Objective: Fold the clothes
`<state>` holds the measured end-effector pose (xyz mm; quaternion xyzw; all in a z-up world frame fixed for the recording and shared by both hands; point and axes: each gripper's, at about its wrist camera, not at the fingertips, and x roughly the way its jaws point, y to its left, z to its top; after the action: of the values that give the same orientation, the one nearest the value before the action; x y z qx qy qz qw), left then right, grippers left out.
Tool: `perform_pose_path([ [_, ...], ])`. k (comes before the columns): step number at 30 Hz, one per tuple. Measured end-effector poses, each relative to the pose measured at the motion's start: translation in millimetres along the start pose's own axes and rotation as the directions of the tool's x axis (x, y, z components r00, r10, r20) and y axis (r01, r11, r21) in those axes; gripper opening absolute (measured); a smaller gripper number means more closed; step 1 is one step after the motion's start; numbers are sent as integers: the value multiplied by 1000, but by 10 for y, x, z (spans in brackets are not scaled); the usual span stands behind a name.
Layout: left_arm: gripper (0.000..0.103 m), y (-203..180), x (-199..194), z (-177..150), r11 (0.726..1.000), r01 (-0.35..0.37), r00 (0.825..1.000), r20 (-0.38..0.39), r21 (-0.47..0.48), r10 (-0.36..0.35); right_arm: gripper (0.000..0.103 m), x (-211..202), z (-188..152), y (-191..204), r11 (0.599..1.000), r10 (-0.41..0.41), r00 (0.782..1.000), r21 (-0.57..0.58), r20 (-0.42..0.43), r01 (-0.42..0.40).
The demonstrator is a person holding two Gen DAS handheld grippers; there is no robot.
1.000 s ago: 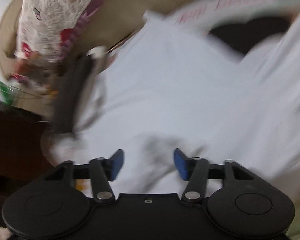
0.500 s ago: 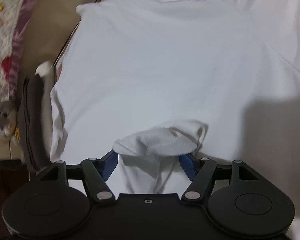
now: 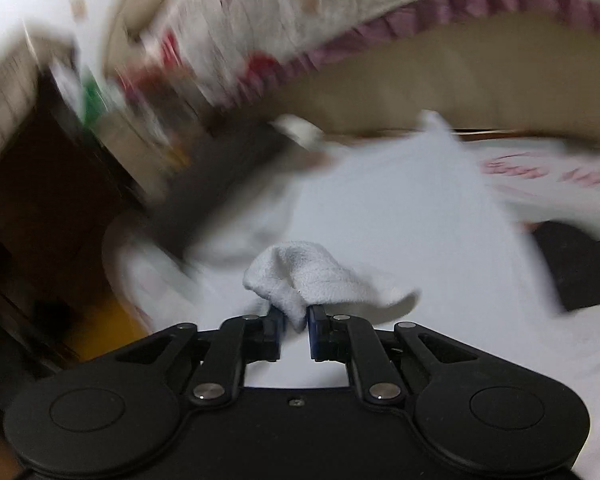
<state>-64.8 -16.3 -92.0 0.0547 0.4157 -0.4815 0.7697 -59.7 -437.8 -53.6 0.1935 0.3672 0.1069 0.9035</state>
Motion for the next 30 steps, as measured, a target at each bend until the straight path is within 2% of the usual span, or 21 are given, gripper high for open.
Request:
perform_pose_path([
  [1,6,-7,38,-11,1000,11,1000,-12,-7,-11,18,32,-55,-46,992,-118,991,-44,-57,116],
  [2,6,-14,75,-21,1000,22,999,-23,-13,-23,19,68,-112,-94,969,-239,965,-94,-110,229],
  [3,7,-28,110,-29,1000,27,999,-39,-14,-28,20,152,-172,-128,930,-360,919,-136,-160,341],
  [5,8,-55,179,-45,999,38,997,-72,-17,-39,25,296,-266,-185,846,-530,820,-206,-216,492],
  [6,8,-68,213,-53,999,43,995,-88,-18,-44,28,309,-284,-196,831,-555,800,-196,-228,521],
  [7,8,-75,240,-59,999,46,994,-102,-19,-48,41,275,-270,-218,847,-531,815,-137,-234,513],
  [8,8,-72,251,-64,999,46,993,-105,-26,-49,47,238,-254,-241,862,-503,831,-74,-237,501],
  [10,8,-67,272,-74,998,47,992,-113,-40,-51,51,266,-152,-224,908,-392,895,64,-212,413],
  [11,8,-81,277,-80,999,46,992,-118,-28,-49,52,218,-150,-205,923,-342,918,113,-200,368],
  [13,6,-110,286,-94,999,45,991,-128,-5,-45,62,264,-35,-125,940,-253,951,186,-180,285],
  [14,6,-125,291,-100,999,44,990,-133,6,-43,65,331,-7,-56,945,-220,957,204,-186,257],
  [15,5,-139,296,-107,999,44,990,-137,17,-41,66,420,39,-18,949,-189,961,215,-202,232],
  [18,5,-166,306,-127,999,37,989,-143,37,-31,67,731,3,165,942,-181,948,232,-262,244],
  [23,5,-188,288,-149,997,34,990,-138,62,-25,67,1242,-274,318,920,-293,904,166,-313,356],
  [24,5,-178,257,-143,997,39,991,-128,64,-31,62,1249,-310,381,924,-320,906,122,-276,364],
  [25,4,-152,230,-137,998,31,992,-127,54,-23,38,1262,-341,466,924,-358,898,40,-257,380],
  [26,4,-126,203,-130,999,22,992,-126,43,-16,21,1275,-357,535,915,-400,883,-51,-245,400],
  [27,4,-100,176,-123,999,13,992,-125,33,-9,1,1230,-348,584,913,-407,887,-103,-218,394],
  [29,4,-47,122,-110,1000,-4,992,-123,13,6,1,1131,-328,677,903,-413,896,-202,-162,379],
  [30,4,-21,95,-104,1000,-11,993,-121,2,11,1,997,-277,709,916,-369,924,-205,-101,344],
])
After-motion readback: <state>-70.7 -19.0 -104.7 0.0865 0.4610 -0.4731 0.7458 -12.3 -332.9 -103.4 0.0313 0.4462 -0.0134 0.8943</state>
